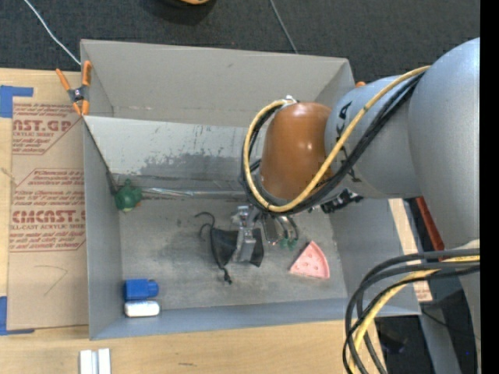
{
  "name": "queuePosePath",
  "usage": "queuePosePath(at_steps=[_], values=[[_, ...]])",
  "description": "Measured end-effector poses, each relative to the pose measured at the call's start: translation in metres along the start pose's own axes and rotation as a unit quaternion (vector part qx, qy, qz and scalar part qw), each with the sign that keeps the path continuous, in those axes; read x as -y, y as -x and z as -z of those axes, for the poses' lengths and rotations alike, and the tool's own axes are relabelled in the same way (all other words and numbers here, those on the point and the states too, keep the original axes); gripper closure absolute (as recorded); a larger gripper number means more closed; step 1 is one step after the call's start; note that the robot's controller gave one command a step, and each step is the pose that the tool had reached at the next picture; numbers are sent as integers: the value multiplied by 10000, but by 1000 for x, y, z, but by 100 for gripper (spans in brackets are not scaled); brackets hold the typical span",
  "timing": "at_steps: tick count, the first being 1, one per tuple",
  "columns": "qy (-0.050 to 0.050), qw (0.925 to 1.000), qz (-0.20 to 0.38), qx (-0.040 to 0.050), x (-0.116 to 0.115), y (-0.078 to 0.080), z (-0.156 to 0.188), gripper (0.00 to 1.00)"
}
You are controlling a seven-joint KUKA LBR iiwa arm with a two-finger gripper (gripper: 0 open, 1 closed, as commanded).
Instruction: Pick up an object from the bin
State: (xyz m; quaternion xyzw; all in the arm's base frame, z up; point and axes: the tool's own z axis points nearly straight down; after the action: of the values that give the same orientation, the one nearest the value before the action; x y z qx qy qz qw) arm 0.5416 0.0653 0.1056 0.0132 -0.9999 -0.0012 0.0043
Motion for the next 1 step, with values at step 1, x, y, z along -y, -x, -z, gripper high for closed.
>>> queuePosePath(at_steps=[1], values=[[2, 10000, -1, 17, 0, 1, 9, 100]])
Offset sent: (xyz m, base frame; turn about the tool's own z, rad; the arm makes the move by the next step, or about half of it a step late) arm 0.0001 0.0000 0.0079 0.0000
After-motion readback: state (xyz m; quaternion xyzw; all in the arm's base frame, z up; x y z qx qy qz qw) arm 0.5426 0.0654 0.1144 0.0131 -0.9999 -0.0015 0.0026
